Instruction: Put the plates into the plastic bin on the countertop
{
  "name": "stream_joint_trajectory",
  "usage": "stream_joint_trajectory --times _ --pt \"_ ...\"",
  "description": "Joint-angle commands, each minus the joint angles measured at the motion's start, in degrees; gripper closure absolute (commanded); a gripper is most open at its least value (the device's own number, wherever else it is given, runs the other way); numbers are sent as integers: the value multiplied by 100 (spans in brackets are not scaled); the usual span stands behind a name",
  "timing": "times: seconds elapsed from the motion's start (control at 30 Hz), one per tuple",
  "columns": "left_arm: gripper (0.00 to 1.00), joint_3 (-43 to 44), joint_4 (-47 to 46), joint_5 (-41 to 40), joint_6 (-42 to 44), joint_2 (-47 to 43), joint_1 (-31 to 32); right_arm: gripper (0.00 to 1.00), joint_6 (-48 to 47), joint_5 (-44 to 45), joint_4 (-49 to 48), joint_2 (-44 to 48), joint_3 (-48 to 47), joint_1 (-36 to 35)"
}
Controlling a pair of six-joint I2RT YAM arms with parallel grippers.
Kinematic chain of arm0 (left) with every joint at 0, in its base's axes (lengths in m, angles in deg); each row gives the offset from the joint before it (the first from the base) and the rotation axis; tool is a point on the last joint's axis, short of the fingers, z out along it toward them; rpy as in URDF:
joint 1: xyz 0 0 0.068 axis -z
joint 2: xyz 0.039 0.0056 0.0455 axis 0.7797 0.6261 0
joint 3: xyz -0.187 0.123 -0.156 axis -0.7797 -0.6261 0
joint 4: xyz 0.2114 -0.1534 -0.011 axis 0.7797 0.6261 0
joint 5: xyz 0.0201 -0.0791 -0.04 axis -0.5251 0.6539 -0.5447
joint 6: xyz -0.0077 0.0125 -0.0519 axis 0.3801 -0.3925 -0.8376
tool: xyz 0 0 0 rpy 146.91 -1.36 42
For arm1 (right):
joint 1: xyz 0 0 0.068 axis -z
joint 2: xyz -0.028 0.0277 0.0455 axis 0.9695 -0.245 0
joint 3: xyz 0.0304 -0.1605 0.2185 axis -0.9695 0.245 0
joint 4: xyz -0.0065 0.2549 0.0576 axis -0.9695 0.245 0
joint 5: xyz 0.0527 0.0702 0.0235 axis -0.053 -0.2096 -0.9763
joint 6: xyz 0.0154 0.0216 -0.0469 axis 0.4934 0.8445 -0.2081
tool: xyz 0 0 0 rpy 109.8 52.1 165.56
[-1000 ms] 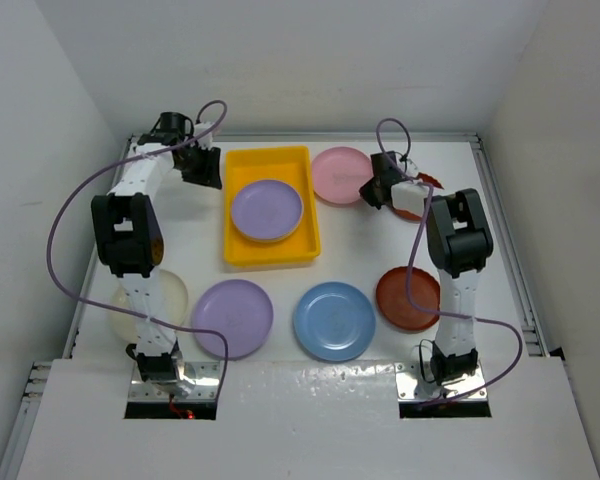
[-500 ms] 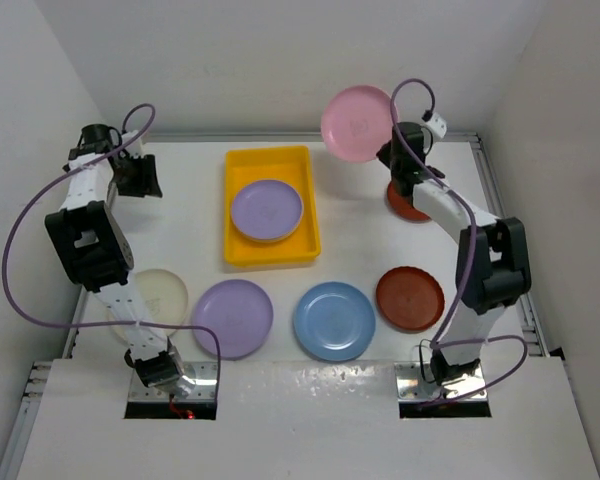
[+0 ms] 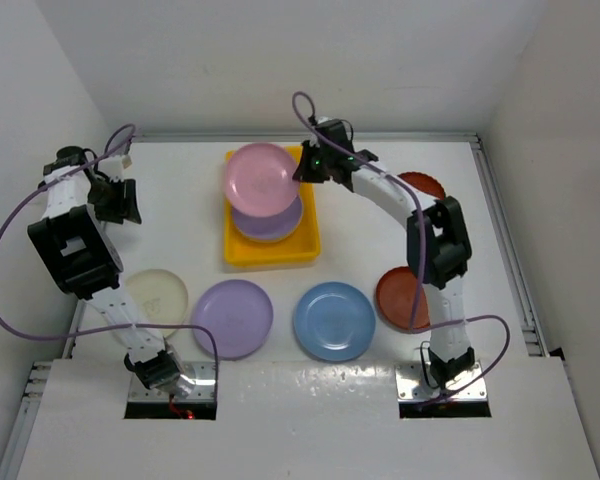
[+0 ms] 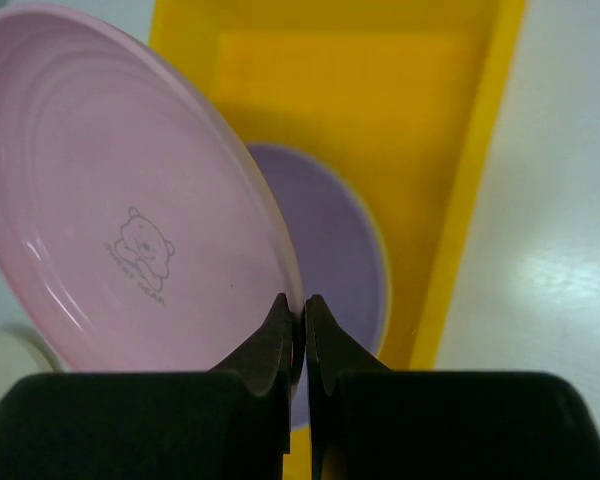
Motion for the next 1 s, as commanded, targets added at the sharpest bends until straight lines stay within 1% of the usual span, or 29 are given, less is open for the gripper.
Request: stream_joint_trajectory --times 0.0,0.07,0.2,0.37,0.47,0.5,0.53,0.6,0.63,0.67,0.7,0.73,0.77,0.83,0.87,0.93,0.97 --pt "43 -41 161 140 279 -220 -32 100 -313 -472 761 -306 -548 -78" --pt "43 -41 161 272 218 -168 -32 100 -260 -498 718 -516 -583 -105" --pt "43 -41 161 273 164 -97 -32 100 -172 -489 902 -737 -768 -175" --pt "43 -41 214 211 340 -97 -32 100 -119 -357 990 -790 -584 -175" --pt "37 -41 354 211 611 -97 -32 80 -154 -384 1077 -843 -593 -202" --pt "35 -41 424 211 726 -97 -32 69 -189 -384 1095 -852 -627 -211" --pt "31 -93 625 211 866 -158 -32 63 -259 -366 1122 -860 -654 -254" --pt "30 -172 933 211 1612 -159 -32 54 -382 -349 1131 -808 -654 -255" --pt "29 -242 1265 211 1945 -298 -32 46 -400 -322 1096 -773 -637 -255" --pt "27 -504 1390 211 2601 -369 -84 44 -453 -279 1095 -703 -636 -272" --pt "27 -681 1392 98 2808 -448 -84 44 -540 -252 1078 -694 -654 -281" --pt "27 -882 1392 -181 2940 -536 -84 43 -619 -200 1095 -589 -654 -272" --pt "27 -1302 1252 -332 3046 -702 -84 41 -646 -147 1078 -571 -654 -298" --pt "27 -1709 1032 -683 3187 -844 -145 40 -752 -85 1113 -396 -628 -299" --pt "27 -2033 866 -685 3257 -905 -215 40 -822 -41 1104 -351 -610 -299" --pt "27 -2281 524 -746 3258 -985 -303 40 -909 -6 1096 -133 -488 -281" --pt "27 -2447 374 -799 3075 -985 -356 40 -945 20 1043 -70 -444 -307"
